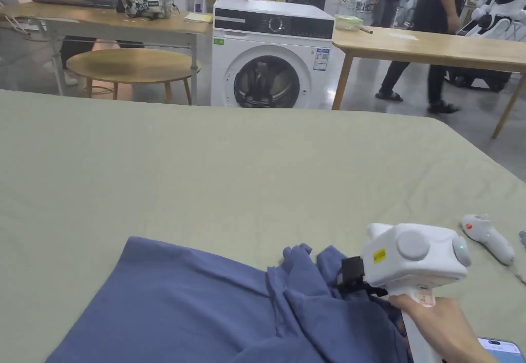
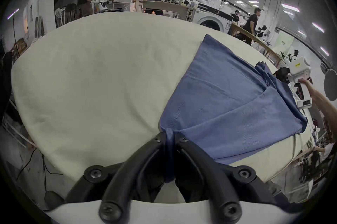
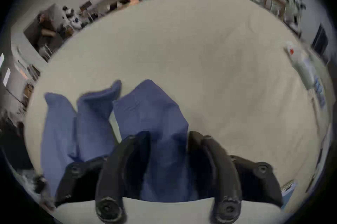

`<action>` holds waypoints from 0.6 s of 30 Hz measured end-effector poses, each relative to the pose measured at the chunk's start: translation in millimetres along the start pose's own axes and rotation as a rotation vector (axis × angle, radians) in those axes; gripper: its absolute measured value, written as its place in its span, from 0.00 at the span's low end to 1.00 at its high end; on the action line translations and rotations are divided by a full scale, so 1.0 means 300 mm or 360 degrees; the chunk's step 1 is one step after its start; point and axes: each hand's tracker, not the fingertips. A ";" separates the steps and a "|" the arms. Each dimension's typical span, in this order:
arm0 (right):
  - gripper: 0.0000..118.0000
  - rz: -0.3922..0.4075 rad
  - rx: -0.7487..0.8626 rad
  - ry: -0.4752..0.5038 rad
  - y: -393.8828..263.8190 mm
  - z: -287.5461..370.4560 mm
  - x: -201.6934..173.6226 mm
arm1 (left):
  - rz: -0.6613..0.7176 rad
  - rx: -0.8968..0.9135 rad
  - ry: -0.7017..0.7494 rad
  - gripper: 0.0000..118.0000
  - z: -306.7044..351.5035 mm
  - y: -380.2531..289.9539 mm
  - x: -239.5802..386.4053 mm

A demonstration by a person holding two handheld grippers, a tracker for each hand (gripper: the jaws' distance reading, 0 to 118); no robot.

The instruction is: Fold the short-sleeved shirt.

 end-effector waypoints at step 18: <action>0.02 -0.0091 0.0917 0.0065 -0.028 0.847 0.185 | -0.0127 0.0790 -0.0406 0.02 0.342 0.568 0.044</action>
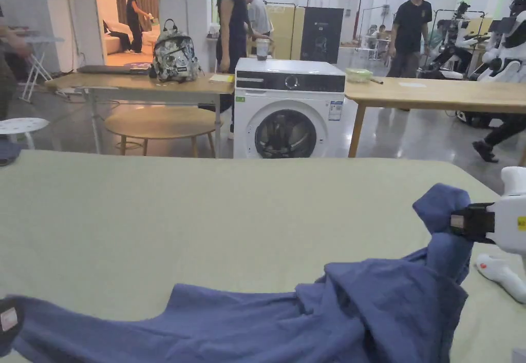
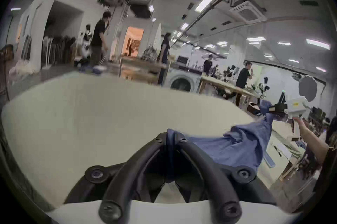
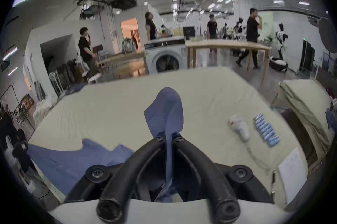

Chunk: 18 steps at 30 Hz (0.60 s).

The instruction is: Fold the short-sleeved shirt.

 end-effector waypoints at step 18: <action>0.02 -0.0086 0.0462 -0.0234 0.395 0.154 0.001 | -0.0031 0.0275 0.0037 0.02 -0.275 0.718 0.007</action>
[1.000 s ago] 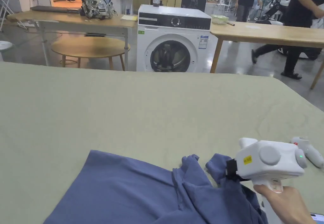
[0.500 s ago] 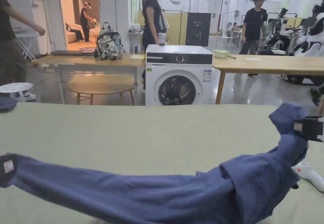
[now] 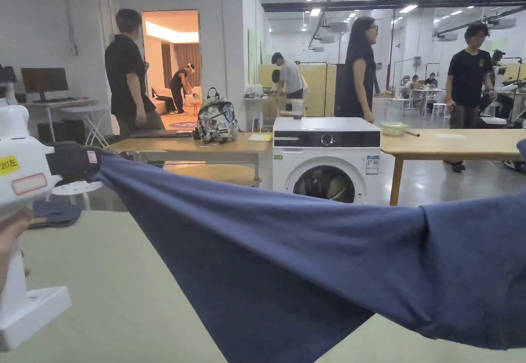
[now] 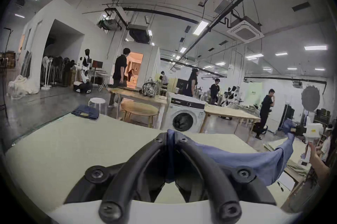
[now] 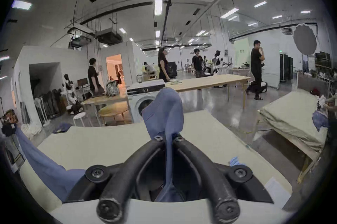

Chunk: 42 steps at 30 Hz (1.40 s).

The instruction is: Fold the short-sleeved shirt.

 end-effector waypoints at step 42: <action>0.72 -0.0067 -0.0679 0.0025 -1.246 0.465 0.241 | 0.0210 -0.0830 0.0170 0.56 0.596 -1.041 -0.322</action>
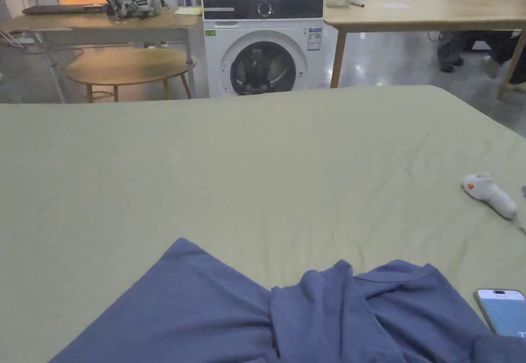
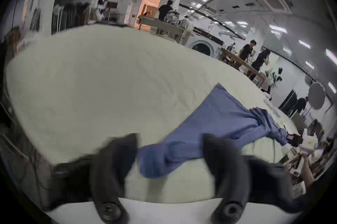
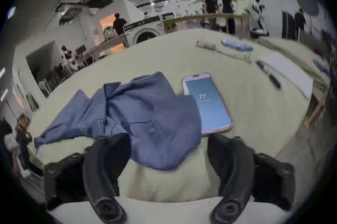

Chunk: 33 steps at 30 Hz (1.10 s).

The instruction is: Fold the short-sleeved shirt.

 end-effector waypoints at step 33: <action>0.00 0.0233 0.0278 0.0209 0.065 0.150 -0.234 | -0.0433 0.0090 -0.0495 0.00 -0.164 0.205 0.537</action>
